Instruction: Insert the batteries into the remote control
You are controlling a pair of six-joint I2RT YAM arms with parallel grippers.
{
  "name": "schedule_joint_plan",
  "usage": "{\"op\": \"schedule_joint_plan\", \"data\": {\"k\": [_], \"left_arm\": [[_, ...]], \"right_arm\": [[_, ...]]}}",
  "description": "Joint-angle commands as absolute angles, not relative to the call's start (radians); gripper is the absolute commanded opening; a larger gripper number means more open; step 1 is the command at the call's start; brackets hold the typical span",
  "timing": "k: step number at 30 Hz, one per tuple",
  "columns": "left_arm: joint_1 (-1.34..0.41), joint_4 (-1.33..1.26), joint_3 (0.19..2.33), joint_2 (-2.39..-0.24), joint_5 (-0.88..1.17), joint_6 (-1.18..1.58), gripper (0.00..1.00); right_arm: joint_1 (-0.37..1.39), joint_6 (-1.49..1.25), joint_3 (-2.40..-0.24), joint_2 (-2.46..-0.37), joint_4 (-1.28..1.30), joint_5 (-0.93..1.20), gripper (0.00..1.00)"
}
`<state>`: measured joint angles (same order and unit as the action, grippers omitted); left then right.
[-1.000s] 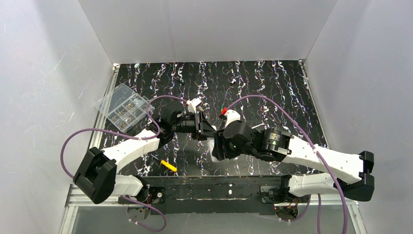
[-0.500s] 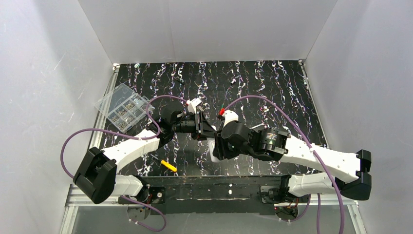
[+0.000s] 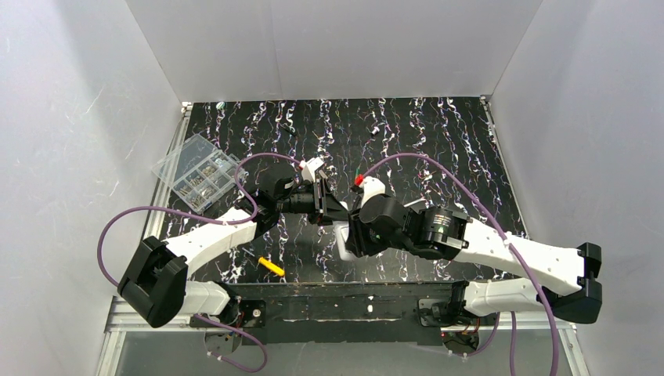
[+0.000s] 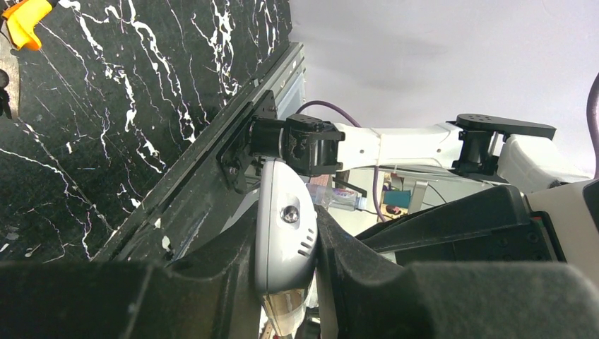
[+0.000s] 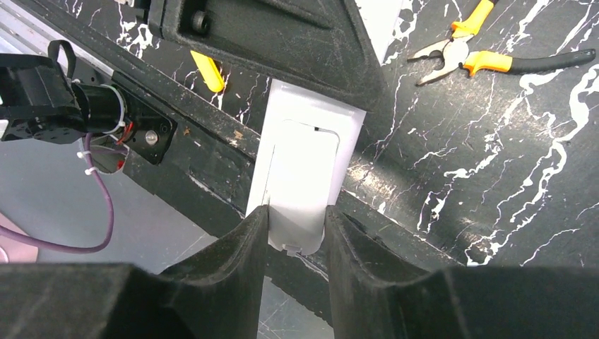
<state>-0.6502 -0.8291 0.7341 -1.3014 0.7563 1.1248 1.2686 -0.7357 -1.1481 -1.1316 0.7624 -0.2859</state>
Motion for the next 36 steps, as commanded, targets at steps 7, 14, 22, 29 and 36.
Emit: {"op": "schedule_joint_plan", "data": {"k": [7,14,22,29,36], "left_arm": [[-0.656,-0.851,0.761,-1.278,0.802,1.124,0.0],[-0.656,-0.809,0.756,-1.275,0.797,1.107,0.0],[-0.655,-0.747,0.745,-1.266,0.79,1.082,0.0],[-0.652,-0.508,0.768,-1.126,0.754,0.947,0.0],[-0.608,-0.3,0.794,-1.011,0.734,0.843,0.0]], "right_arm": [[1.271,-0.7,-1.154,-1.06,0.766,-0.362,0.4],[1.27,-0.706,-1.112,-0.967,0.743,-0.434,0.39],[1.251,-0.725,-1.074,-0.936,0.776,-0.485,0.38],[1.174,-0.742,-1.008,-0.972,0.768,-0.432,0.37],[1.119,-0.758,-0.863,-1.009,0.649,-0.355,0.36]]}}
